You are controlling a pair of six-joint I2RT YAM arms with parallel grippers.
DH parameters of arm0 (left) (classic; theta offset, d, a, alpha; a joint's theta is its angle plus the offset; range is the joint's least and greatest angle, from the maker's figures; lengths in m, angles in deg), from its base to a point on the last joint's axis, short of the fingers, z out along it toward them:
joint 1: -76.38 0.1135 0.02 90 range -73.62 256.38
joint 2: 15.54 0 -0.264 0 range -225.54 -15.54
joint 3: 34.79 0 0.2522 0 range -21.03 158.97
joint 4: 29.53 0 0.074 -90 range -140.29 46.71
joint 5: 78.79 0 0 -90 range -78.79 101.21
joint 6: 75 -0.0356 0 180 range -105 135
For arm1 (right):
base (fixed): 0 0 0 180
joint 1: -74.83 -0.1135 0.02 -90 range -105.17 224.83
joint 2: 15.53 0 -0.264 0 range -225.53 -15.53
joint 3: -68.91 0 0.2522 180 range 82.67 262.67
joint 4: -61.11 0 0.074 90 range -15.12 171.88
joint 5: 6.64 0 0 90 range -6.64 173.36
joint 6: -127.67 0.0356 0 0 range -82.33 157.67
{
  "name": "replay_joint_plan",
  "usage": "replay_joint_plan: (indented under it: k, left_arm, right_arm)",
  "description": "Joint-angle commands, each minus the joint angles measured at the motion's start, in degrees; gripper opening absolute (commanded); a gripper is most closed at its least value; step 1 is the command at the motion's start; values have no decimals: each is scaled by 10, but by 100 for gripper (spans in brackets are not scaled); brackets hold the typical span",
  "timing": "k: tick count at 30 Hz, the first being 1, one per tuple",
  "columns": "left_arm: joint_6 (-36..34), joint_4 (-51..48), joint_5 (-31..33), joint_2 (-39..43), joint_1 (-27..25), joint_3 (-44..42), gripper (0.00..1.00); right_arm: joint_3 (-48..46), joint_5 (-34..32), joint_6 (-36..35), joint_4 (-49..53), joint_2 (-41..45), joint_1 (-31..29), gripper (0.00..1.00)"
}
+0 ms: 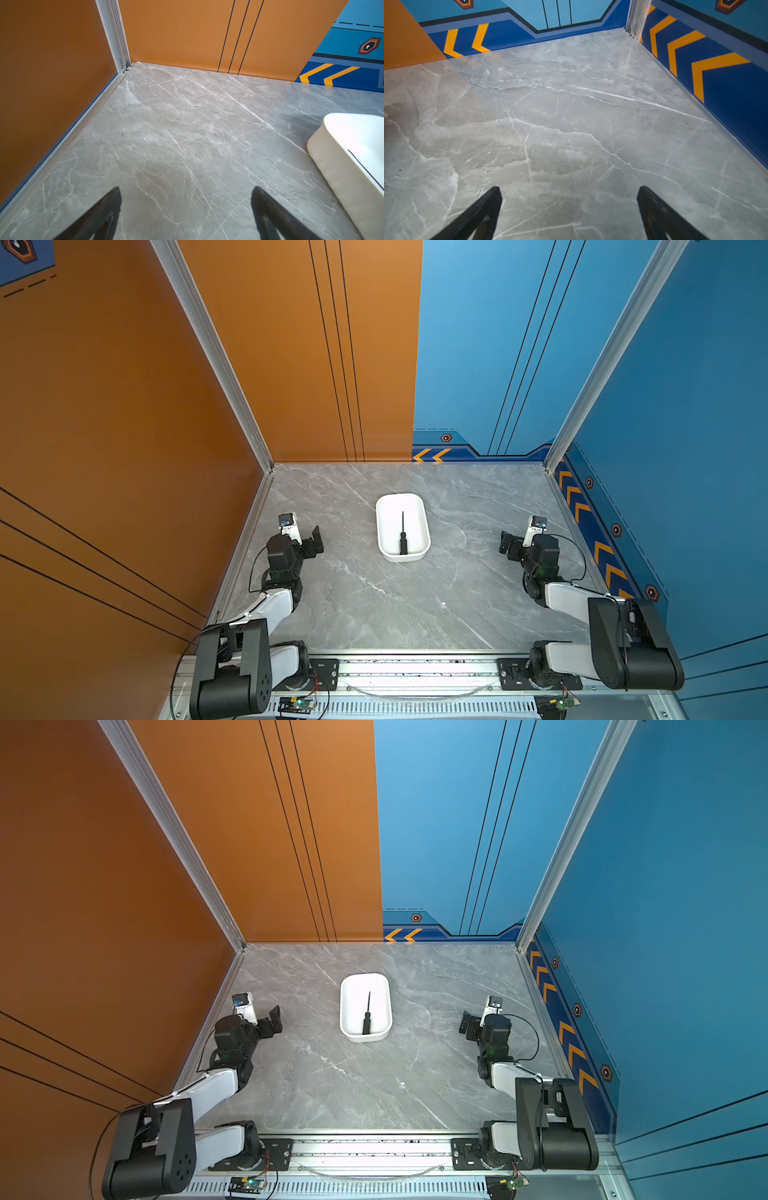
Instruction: Put the screwdriver in the bin
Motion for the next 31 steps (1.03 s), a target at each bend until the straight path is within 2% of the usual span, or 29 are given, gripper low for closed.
replay_joint_plan:
  k: [1,6,8,14,17,20,26,29,31]
  left_arm:
    - [-7,49,-23,-22,4,-6,98]
    - [15,184,-56,-109,2,-27,98]
    - [8,220,-50,-143,-5,-29,98]
    - [-6,307,-3,-217,-31,-35,98]
    - [-8,215,23,-196,-38,-4,98]
    - [-19,191,37,-200,-51,13,98]
    - [-19,187,44,-200,-54,14,98]
    - [-20,186,46,-200,-54,15,98]
    - [-20,186,47,-200,-54,14,98]
  right_arm:
    - [-5,-15,-24,-118,-27,-8,100]
    - [-13,-40,-39,-220,-119,-28,100]
    - [5,-46,-49,-155,-101,-36,100]
    - [11,-51,-54,-161,-111,-42,100]
    - [11,-55,-54,-160,-111,-43,100]
    - [11,-59,-55,-160,-110,-45,100]
    - [16,-51,-54,-149,-111,-42,100]
    - [26,-10,-43,-130,-112,-22,100]
    - [26,-8,-42,-130,-111,-20,100]
